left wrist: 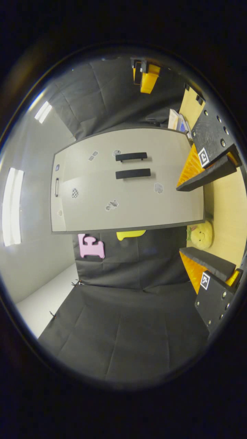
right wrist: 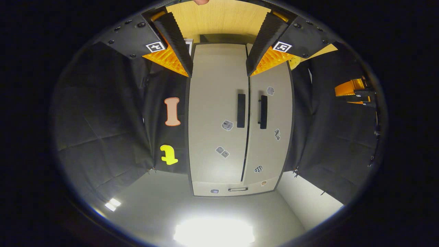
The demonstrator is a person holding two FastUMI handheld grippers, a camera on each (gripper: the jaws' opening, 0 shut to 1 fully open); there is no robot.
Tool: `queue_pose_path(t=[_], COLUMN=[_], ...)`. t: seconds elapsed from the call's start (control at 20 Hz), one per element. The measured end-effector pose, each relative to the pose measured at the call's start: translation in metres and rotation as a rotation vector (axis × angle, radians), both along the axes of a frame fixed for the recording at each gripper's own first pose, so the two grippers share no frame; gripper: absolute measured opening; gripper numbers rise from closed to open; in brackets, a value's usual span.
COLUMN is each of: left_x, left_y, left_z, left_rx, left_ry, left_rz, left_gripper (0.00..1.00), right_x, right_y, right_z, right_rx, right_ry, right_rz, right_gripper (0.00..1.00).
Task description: Grab one shoe with the right hand and put it into the shoe cabinet, grab the other shoe with the left hand and put it into the shoe cabinet; then close the right door with the right hand and the left door with the left hand.
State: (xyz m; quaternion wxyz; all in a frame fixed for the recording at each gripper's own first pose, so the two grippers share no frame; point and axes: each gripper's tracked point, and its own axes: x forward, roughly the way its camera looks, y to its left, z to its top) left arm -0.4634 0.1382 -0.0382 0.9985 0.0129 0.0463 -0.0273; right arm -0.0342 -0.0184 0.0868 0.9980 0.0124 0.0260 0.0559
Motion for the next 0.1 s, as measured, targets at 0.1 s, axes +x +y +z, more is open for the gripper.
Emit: queue_pose_path(t=[0.1], left_x=[-0.0012], left_y=[0.0012], left_z=[-0.0013], left_rx=[0.004], left_ry=[0.004], left_rz=[0.001], left_gripper=[0.94], right_x=[0.0001], right_y=[-0.0002], right_z=[0.0], right_rx=[-0.001], right_ry=[0.0], right_rz=[-0.001], right_gripper=[0.97])
